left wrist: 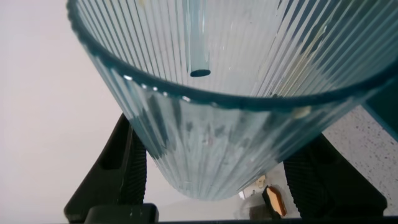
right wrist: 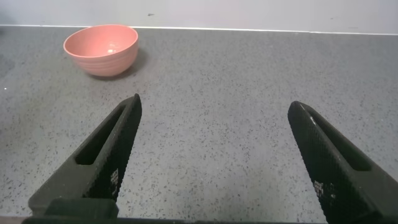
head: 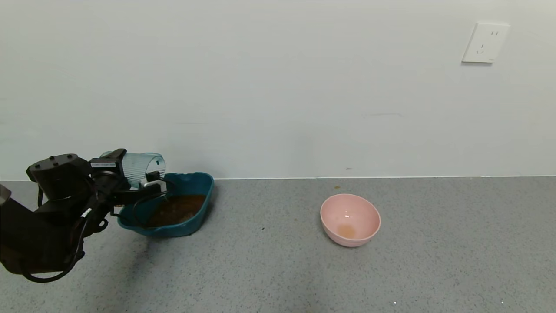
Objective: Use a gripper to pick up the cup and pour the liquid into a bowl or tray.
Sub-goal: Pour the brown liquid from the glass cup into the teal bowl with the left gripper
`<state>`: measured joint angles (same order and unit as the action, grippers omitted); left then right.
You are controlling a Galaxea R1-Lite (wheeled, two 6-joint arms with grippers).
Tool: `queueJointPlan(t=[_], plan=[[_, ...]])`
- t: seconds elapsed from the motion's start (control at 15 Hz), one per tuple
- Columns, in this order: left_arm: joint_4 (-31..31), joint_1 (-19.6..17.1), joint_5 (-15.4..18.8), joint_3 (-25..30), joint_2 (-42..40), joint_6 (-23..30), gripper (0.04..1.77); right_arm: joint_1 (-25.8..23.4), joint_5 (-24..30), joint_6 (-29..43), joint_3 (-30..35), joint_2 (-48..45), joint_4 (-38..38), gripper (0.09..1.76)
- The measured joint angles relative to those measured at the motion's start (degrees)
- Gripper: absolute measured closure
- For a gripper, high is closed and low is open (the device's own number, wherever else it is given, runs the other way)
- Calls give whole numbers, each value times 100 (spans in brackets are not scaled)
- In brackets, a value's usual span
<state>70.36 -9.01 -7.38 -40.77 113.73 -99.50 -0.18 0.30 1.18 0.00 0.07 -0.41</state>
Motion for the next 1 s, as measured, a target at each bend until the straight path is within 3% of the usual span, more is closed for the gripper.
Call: queueJointPlan(t=[1.0], plan=[[50, 13, 5, 102, 0, 0, 56, 0, 2, 2, 0, 0, 0, 14]])
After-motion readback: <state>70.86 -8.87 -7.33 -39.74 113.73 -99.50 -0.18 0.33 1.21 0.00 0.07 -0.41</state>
